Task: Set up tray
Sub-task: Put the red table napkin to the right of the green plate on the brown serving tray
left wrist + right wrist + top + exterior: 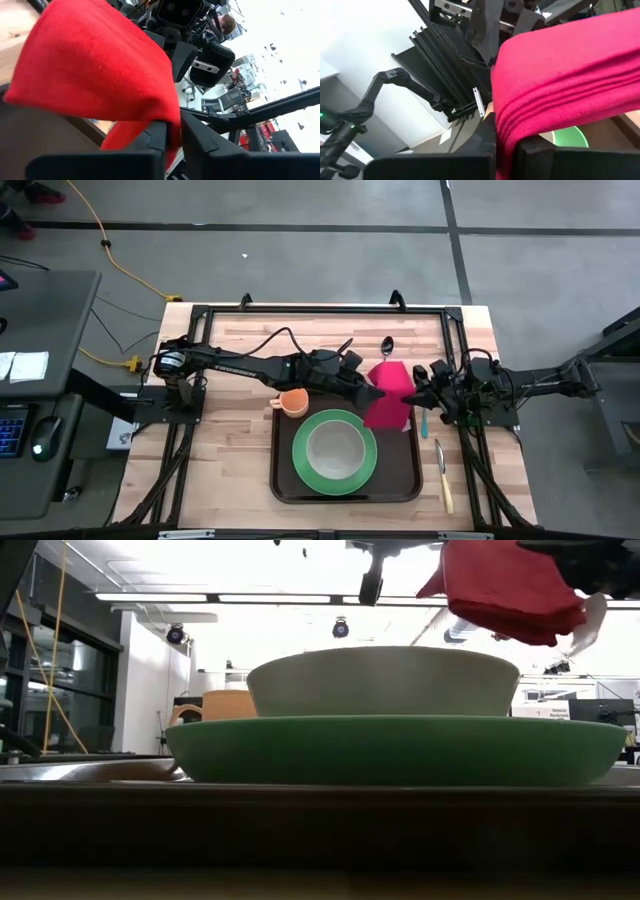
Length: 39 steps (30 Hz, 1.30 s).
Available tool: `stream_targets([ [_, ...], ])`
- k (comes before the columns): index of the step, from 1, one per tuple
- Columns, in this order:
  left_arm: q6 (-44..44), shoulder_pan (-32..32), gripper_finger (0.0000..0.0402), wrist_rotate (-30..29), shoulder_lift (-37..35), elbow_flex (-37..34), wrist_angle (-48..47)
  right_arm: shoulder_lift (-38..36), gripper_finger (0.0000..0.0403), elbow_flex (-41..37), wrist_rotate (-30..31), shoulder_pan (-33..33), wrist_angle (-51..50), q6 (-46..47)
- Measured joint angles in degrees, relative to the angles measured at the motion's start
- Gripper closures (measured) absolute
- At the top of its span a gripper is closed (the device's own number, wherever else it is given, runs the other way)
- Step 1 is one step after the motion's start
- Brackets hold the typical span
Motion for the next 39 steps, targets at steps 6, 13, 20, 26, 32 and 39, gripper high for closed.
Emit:
stream_targets([
  [6,3.7,1.4,0.0296,2.0,0.0,0.0,-1.1,0.0,0.0402,0.0,-0.4,0.0,0.0,2.6],
  [13,6.8,4.4,0.0290,6.5,0.0,0.0,-5.5,0.0,0.0402,0.0,-0.9,0.0,-1.4,5.4],
  [20,9.3,7.3,0.0289,9.9,0.0,0.0,-9.2,0.0,0.0403,0.0,-1.6,0.0,-4.9,7.9],
  [26,10.8,8.9,0.0289,12.8,0.0,0.0,-11.9,0.0,0.0403,0.0,-3.5,0.0,-5.4,11.8],
  [32,13.3,10.6,0.0289,15.6,-0.1,0.0,-15.5,0.0,0.0403,0.0,-4.4,0.1,-7.0,16.2],
  [39,17.0,13.1,0.0289,16.6,-0.5,0.0,-23.5,0.0,0.0403,0.0,-7.2,0.1,-7.9,22.2],
])
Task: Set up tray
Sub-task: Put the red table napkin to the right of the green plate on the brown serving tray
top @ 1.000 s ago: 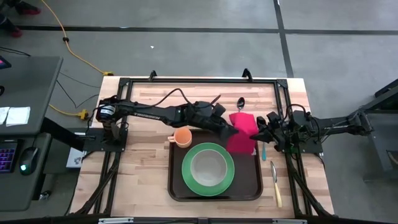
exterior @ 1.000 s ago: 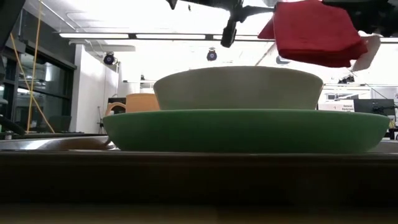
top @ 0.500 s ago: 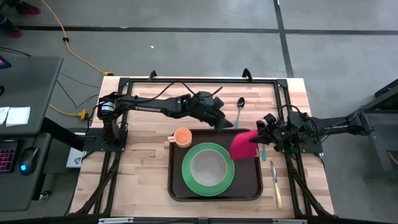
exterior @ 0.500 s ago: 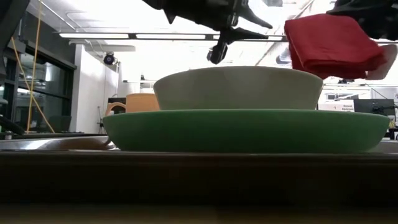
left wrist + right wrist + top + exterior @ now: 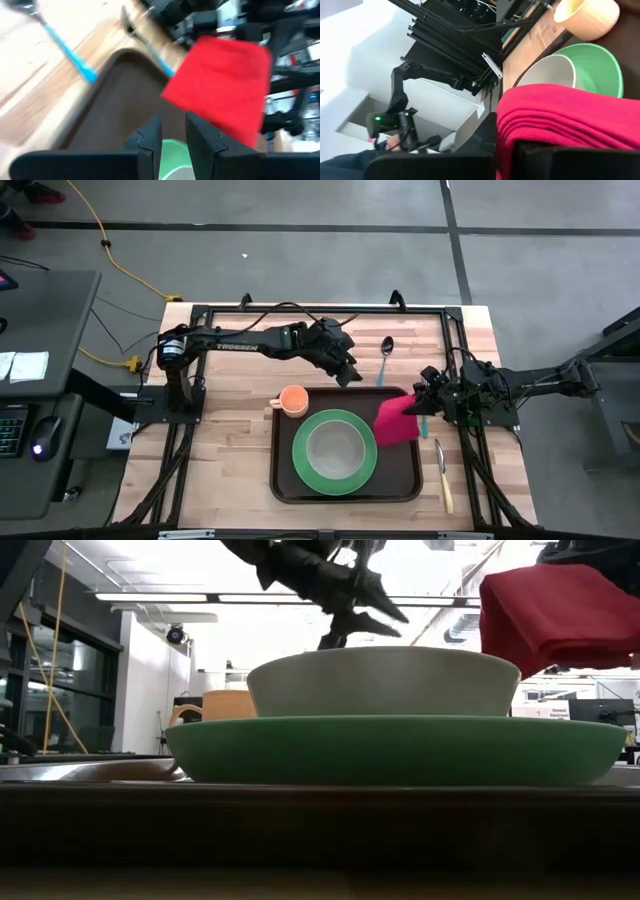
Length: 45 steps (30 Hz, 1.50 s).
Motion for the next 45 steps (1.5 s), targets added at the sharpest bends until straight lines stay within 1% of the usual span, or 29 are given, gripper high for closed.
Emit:
stream_targets([
  [4,2.3,1.5,0.0289,-0.1,-0.9,0.0,-5.4,0.0,0.0403,0.0,-1.1,0.0,-0.4,3.0],
  [6,3.6,2.4,0.0289,-0.2,-1.4,0.0,-8.6,0.0,0.0403,0.0,-1.4,0.0,-2.0,4.1],
  [11,7.1,4.5,0.0289,-1.0,-2.8,0.0,-13.1,0.1,0.0403,0.0,-1.8,0.0,-7.0,4.9],
  [18,10.8,7.6,0.0289,-3.1,-3.7,0.0,-19.7,0.1,0.0403,0.0,-1.4,0.0,-8.8,6.3],
  [27,16.0,12.2,0.0289,-4.6,-4.9,-0.1,-28.6,0.2,0.0403,0.0,-2.0,0.0,-10.5,11.3],
  [33,20.8,14.7,0.0289,-6.4,-5.3,0.0,-32.6,2.0,0.0403,0.0,-2.0,0.0,-12.1,12.3],
  [35,22.7,15.2,0.0289,-7.6,-5.6,0.0,-33.5,2.8,0.0403,0.0,-1.4,0.0,-11.9,12.1],
  [41,27.8,15.1,0.0289,-15.0,-5.8,0.0,-35.7,4.8,0.0403,0.0,0.2,0.0,-11.1,8.8],
  [45,31.5,15.1,0.0289,-16.8,-5.8,0.0,-35.7,6.0,0.0403,0.0,0.6,0.0,-10.6,6.9],
])
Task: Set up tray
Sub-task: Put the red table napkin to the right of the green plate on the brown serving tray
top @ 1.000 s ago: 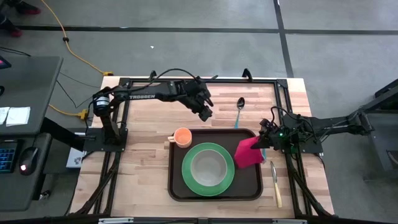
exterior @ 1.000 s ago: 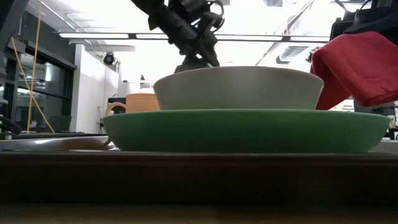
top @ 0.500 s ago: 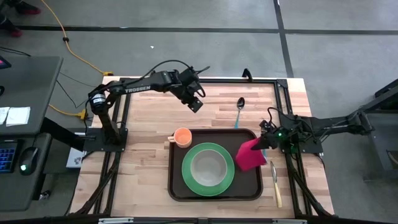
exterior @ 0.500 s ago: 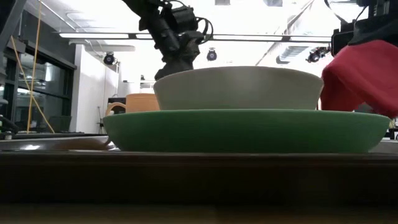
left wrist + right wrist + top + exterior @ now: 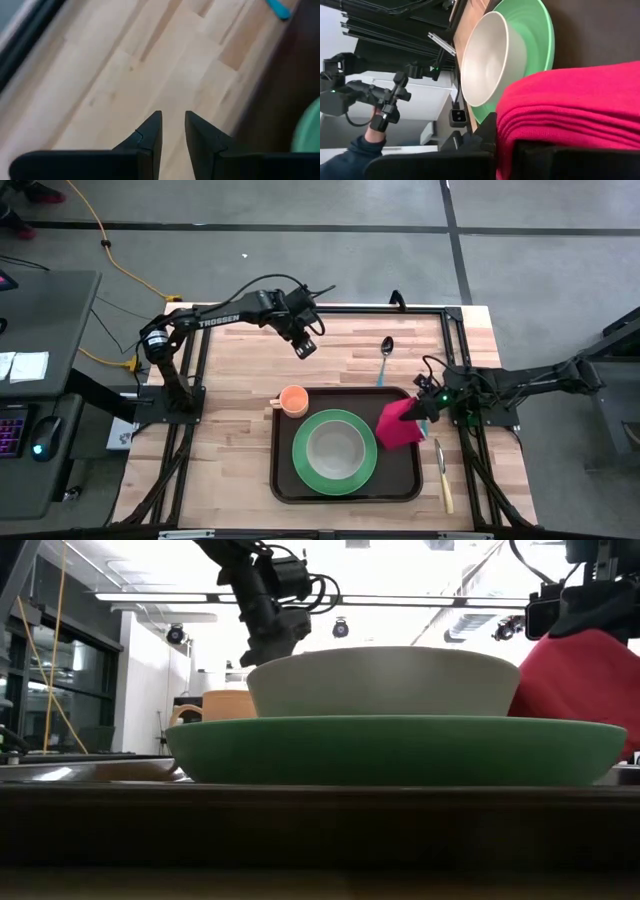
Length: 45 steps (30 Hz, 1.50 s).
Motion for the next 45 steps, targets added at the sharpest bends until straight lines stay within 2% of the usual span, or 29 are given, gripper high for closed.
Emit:
stream_targets([
  [9,5.9,-0.1,0.0289,-6.7,-0.5,0.0,-1.0,0.4,0.0403,0.0,0.3,0.0,0.7,-3.7],
  [17,9.7,-0.1,0.0289,-7.6,-6.3,-1.2,-1.2,0.4,0.0403,0.0,1.1,0.0,2.6,-3.2],
  [26,9.1,-0.1,0.0289,-7.0,-21.6,-14.3,7.4,0.4,0.0403,0.0,2.2,0.0,4.2,-1.9],
  [33,7.5,-0.1,0.0289,-2.5,-32.3,-26.8,18.8,0.4,0.0403,0.0,2.2,0.0,4.2,1.3],
  [39,6.4,-0.8,0.0289,-1.5,-37.5,-33.2,23.6,0.5,0.0403,0.0,3.0,-0.7,4.2,2.2],
  [45,6.5,-3.6,0.0289,-1.3,-39.0,-34.6,24.2,0.5,0.0403,0.0,1.5,-4.8,4.0,3.3],
])
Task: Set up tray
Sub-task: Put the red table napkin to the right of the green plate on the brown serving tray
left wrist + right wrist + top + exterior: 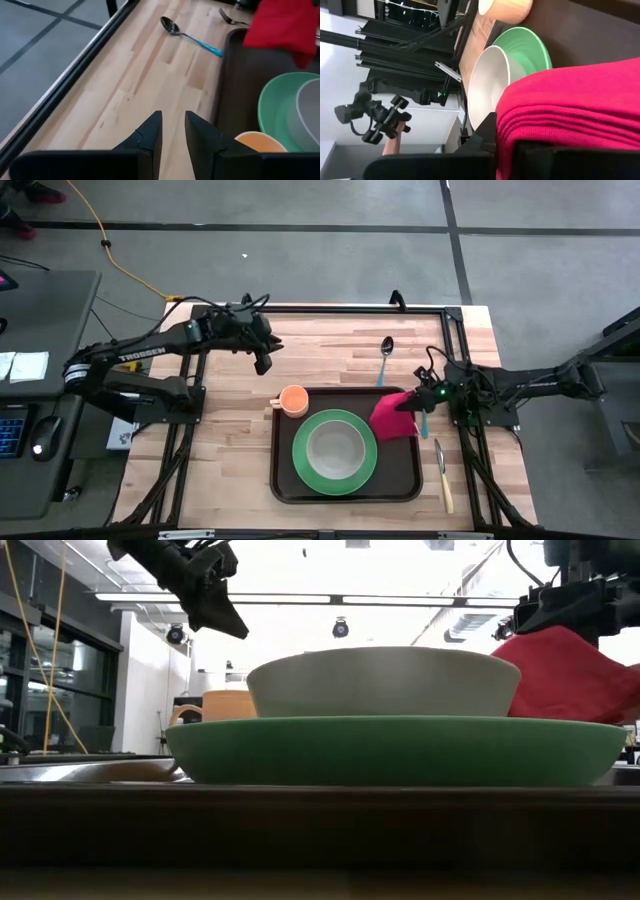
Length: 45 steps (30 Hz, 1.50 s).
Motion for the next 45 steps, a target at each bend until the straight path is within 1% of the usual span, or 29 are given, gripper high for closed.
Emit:
stream_targets([
  [4,-0.1,-0.8,0.0289,-0.1,-0.8,-1.4,0.6,0.4,0.0403,0.0,-2.3,-3.0,-1.7,-0.7],
  [7,-0.7,-0.8,0.0289,0.0,-2.9,-4.4,5.0,0.3,0.0403,0.0,-2.7,-4.3,-2.0,-2.1],
  [10,-1.9,-0.7,0.0289,0.0,-5.9,-8.1,9.2,0.3,0.0403,0.0,-3.4,-5.2,-2.0,-3.0],
  [18,-4.6,-1.4,0.0289,0.0,-15.8,-16.6,15.9,0.3,0.0403,0.0,-3.6,-9.2,-1.9,-5.5],
  [23,-4.8,-3.4,0.0289,-1.1,-19.9,-18.6,16.5,0.3,0.0403,0.0,-5.9,-11.5,-2.0,-5.6],
  [28,-5.0,-5.1,0.0289,-2.4,-21.0,-19.1,16.5,0.9,0.0403,0.0,-7.3,-10.6,-2.7,-3.1],
  [34,-5.0,-5.2,0.0289,-2.7,-20.9,-19.1,16.3,3.2,0.0403,0.0,-7.6,-7.2,-2.6,0.7],
  [42,-5.0,-5.2,0.0289,-3.2,-20.9,-19.1,16.3,4.9,0.0403,0.0,-7.3,-2.4,-2.8,4.4],
  [45,-4.8,-5.2,0.0289,-3.2,-20.9,-19.1,16.3,5.0,0.0403,0.0,-6.1,-1.7,-2.0,5.2],
])
